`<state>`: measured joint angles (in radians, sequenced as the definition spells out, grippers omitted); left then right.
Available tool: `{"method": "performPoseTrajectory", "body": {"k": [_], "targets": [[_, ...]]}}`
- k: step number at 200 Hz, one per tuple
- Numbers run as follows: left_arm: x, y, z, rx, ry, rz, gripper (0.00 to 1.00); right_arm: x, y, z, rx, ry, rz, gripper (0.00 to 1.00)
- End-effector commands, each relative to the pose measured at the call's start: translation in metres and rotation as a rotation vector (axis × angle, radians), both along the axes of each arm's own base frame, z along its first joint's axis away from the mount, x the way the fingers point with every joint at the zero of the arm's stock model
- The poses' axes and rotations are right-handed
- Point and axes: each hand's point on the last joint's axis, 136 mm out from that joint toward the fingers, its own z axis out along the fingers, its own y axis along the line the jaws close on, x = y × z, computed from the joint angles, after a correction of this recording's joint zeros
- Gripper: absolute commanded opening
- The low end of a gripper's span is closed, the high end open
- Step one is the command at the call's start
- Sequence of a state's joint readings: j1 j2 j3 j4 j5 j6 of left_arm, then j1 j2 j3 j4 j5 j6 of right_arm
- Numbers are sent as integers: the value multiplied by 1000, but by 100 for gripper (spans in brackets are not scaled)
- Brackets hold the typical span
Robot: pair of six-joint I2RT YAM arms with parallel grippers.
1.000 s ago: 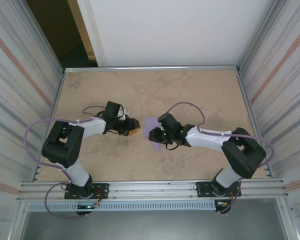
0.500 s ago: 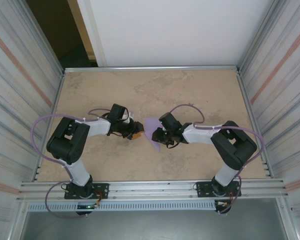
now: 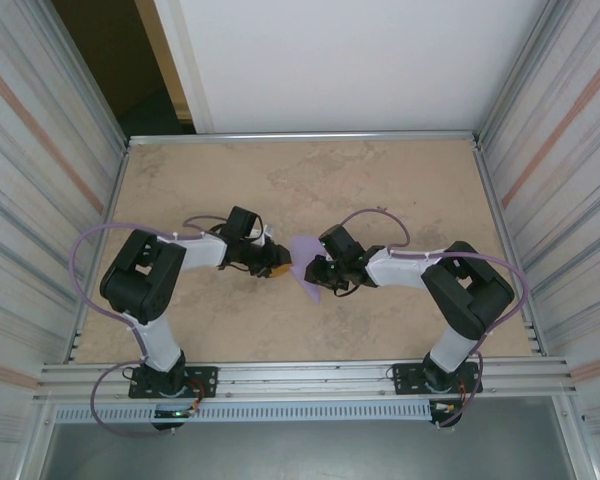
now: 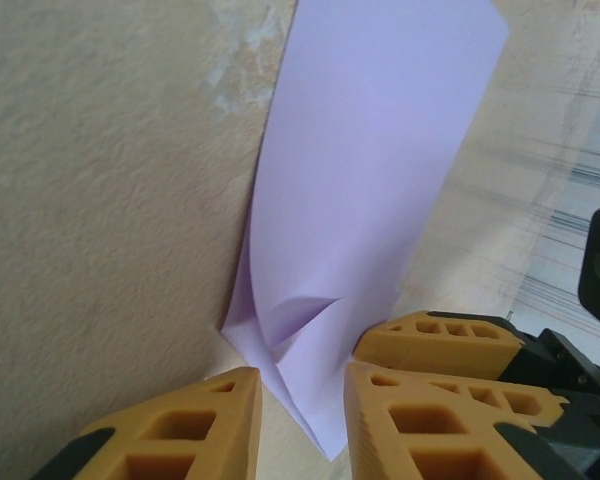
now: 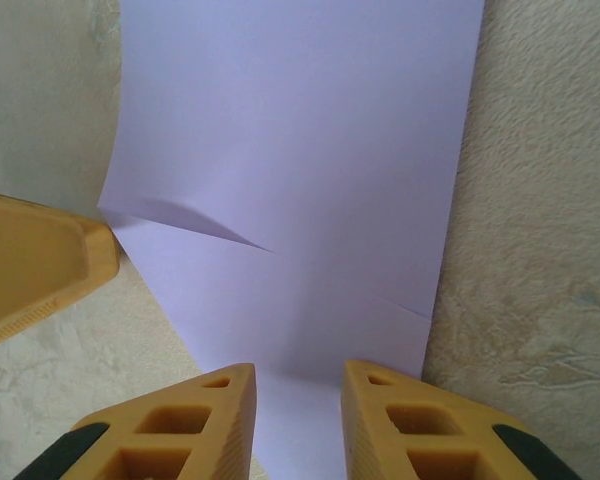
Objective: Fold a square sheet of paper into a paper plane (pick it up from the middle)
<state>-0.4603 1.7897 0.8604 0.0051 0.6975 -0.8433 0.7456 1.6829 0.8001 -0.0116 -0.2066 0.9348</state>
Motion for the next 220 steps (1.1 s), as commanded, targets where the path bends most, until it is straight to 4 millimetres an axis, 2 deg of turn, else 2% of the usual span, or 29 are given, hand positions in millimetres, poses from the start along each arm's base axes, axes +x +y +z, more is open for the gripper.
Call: {"method": "performPoseTrajectory", "body": {"k": [1, 86, 135, 171, 220], "targets": [[2, -7, 3, -19, 6, -23, 27, -5, -8, -13, -26, 33, -12, 27], [5, 1, -6, 59, 12, -12, 29, -5, -11, -13, -26, 31, -18, 27], [7, -13, 1, -9, 0, -54, 19, -5, -11, -15, -22, 34, -16, 26], [6, -20, 5, -49, -11, -87, 19, -5, -10, -15, -11, 35, -16, 26], [3, -23, 1, -55, -5, -139, 20, -3, -11, -13, -2, 29, -19, 26]]}}
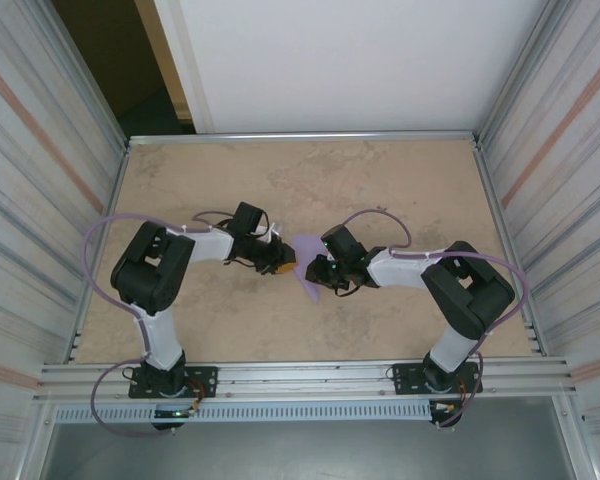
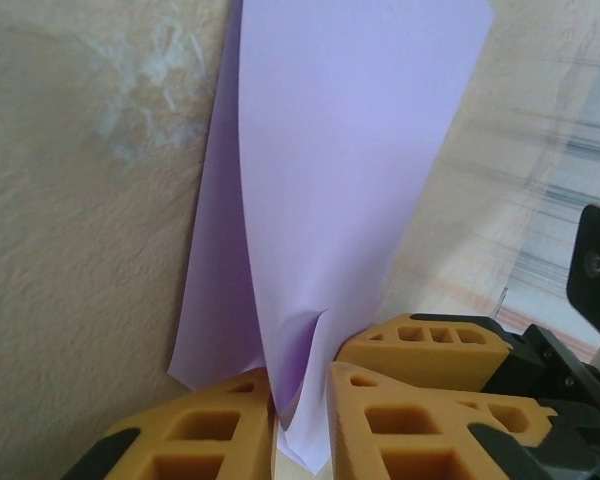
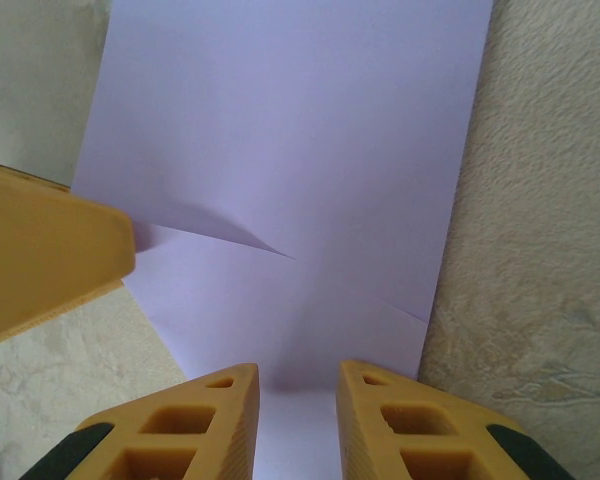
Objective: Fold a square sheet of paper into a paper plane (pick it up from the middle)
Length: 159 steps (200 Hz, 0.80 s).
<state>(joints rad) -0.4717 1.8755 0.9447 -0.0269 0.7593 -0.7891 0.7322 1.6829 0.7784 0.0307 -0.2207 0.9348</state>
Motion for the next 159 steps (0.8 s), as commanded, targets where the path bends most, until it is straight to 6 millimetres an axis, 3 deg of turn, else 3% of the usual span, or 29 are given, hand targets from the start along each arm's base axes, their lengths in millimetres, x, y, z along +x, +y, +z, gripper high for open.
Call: {"method": "performPoseTrajectory", "body": {"k": [1, 31, 60, 93, 128, 159], "targets": [[-1, -7, 5, -25, -18, -62, 20, -6, -9, -12, -24, 37, -13, 26], [0, -8, 3, -24, -18, -80, 20, -6, -9, -11, -24, 35, -10, 26], [2, -9, 3, -22, -20, -83, 13, -5, -9, -6, -21, 12, 3, 30], [7, -3, 8, 2, -39, -53, 4, 0, -7, 22, -36, -111, 83, 38], [12, 10, 16, 57, -64, 31, 3, 4, -8, 58, -170, -310, 176, 45], [12, 24, 14, 111, -38, 160, 3, 4, -10, 68, -353, -442, 218, 48]]}}
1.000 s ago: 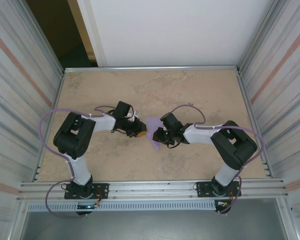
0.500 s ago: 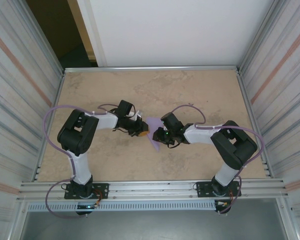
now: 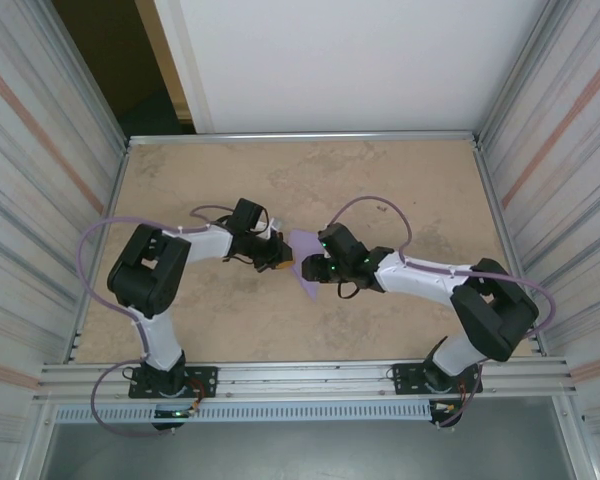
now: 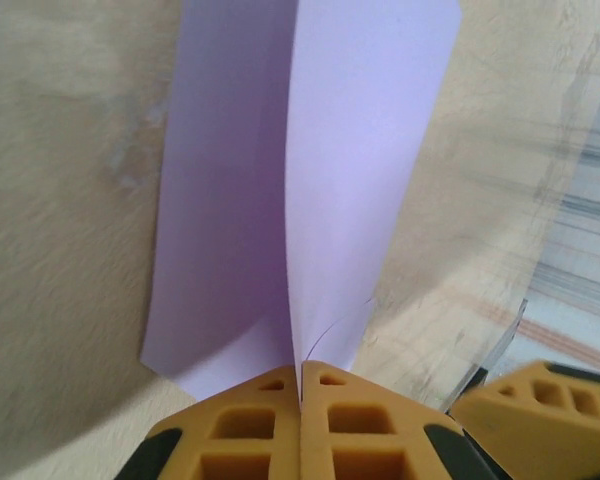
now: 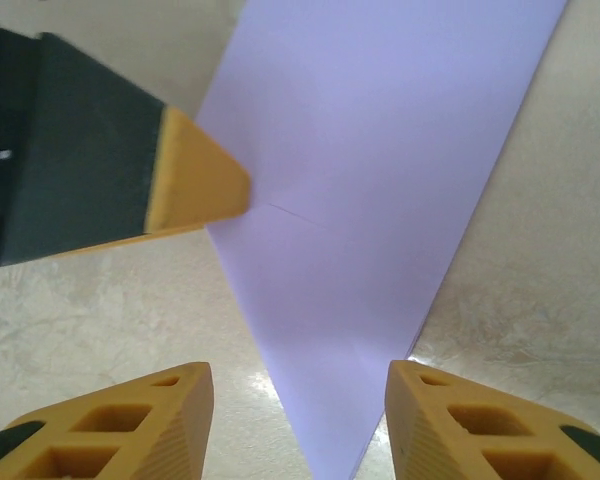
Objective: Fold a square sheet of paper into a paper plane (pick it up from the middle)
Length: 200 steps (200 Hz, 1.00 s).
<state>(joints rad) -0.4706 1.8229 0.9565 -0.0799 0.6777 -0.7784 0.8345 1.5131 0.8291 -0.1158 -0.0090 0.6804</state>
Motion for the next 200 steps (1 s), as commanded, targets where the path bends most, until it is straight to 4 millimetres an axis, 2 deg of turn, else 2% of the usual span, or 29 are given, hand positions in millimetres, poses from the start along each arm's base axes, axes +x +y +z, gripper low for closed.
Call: {"method": "performPoseTrajectory", "body": {"k": [1, 30, 47, 89, 132, 200], "targets": [[4, 17, 4, 52, 11, 131, 3, 6, -12, 13, -192, -161, 29, 48], [4, 30, 0, 101, 36, 240, 3, -3, 7, 13, -277, -280, 120, 42], [4, 35, 1, 125, 47, 276, 3, -9, 19, 7, -304, -319, 170, 39], [1, 34, 4, 134, 77, 294, 3, -18, 45, -10, -316, -334, 246, 35], [-2, 34, 6, 131, 110, 303, 4, -14, 51, -27, -333, -312, 228, 31], [-2, 30, 17, 103, 120, 306, 4, -9, 48, -37, -379, -309, 216, 32]]}}
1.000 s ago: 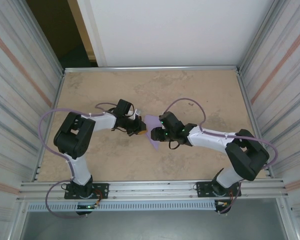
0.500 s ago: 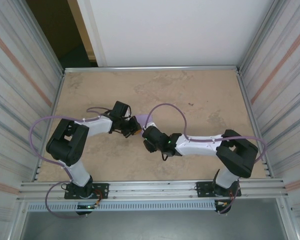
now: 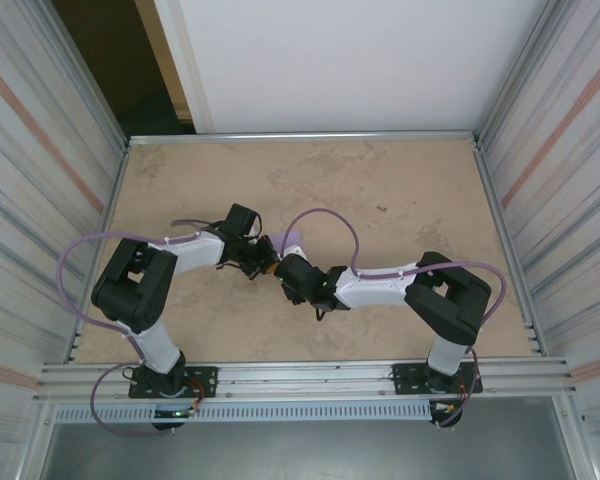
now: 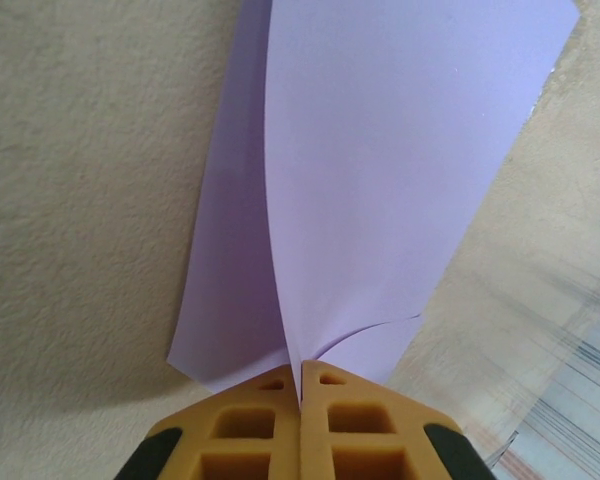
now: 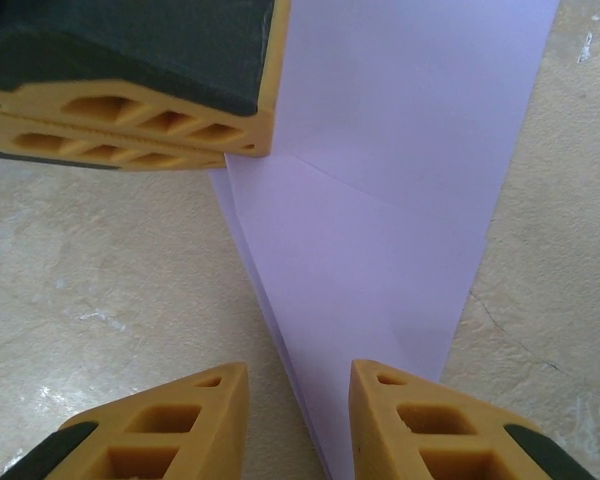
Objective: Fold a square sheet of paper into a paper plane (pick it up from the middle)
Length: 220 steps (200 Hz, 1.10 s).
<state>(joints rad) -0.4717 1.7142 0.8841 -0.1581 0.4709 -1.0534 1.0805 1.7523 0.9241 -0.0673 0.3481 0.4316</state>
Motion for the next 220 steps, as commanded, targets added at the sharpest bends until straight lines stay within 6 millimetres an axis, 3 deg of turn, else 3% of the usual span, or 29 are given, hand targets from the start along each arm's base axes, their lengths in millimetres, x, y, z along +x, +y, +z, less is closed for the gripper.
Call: {"method": "performPoseTrajectory", "body": {"k": [1, 114, 220], "targets": [[4, -6, 26, -37, -28, 5, 4, 7, 4, 4, -12, -36, -7, 32], [3, -7, 29, -43, -23, 1, 7, 10, -5, 4, -50, -65, -30, 24], [6, -8, 34, -48, -28, -7, 9, 12, -18, 1, -112, -96, -34, 23]]}}
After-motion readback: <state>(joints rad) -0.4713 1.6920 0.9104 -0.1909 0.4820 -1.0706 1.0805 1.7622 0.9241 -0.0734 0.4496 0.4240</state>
